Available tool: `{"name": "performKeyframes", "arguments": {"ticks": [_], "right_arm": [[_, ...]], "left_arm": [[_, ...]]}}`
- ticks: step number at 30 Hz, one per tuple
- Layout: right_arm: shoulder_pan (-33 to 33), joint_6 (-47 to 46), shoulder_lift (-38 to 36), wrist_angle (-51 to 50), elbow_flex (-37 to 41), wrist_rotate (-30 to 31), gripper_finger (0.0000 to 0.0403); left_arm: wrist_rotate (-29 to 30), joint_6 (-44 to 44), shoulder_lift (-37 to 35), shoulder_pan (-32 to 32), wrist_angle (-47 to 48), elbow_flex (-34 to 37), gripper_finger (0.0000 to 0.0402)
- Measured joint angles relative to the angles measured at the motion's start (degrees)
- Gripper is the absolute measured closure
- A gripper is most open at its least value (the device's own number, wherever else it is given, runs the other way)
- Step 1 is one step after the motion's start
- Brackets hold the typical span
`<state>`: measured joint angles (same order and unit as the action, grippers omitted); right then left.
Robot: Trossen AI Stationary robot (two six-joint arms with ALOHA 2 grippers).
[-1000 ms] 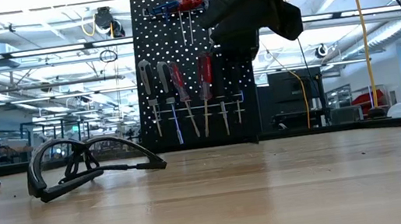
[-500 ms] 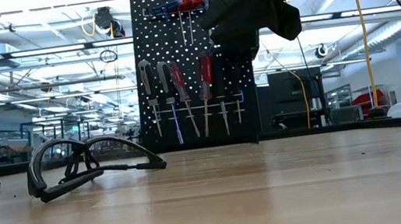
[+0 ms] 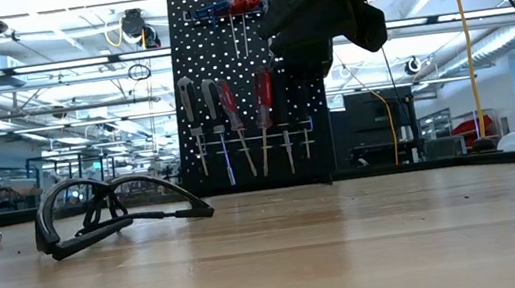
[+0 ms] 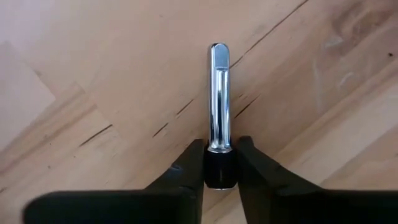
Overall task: Hang tools onto peg board
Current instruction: Put the extension bar into the black bin on the peg board
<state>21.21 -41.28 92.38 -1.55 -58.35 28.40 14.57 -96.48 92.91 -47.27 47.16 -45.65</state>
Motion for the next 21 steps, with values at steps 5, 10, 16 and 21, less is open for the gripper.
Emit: {"name": "performKeyframes", "arguments": {"ticks": [5, 10, 16, 21], "right_arm": [[0.0, -0.02, 0.0, 0.02, 0.0, -0.01, 0.0298], [0.02, -0.02, 0.0, 0.05, 0.0, -0.08, 0.0298], [0.24, 0.25, 0.0, 0.39, 0.0, -0.26, 0.0298], [0.24, 3.6, 0.0, 0.62, 0.0, -0.24, 0.0298]], "left_arm": [[0.4, 1.51, -0.19, 0.0, 0.19, -0.18, 0.0348], [3.89, 4.7, -2.53, 0.13, 1.56, -1.99, 0.0348], [14.6, 13.4, -7.33, 0.75, 1.39, -5.92, 0.0348], [26.49, 28.6, -9.68, 0.87, -4.8, -9.3, 0.0348]]}}
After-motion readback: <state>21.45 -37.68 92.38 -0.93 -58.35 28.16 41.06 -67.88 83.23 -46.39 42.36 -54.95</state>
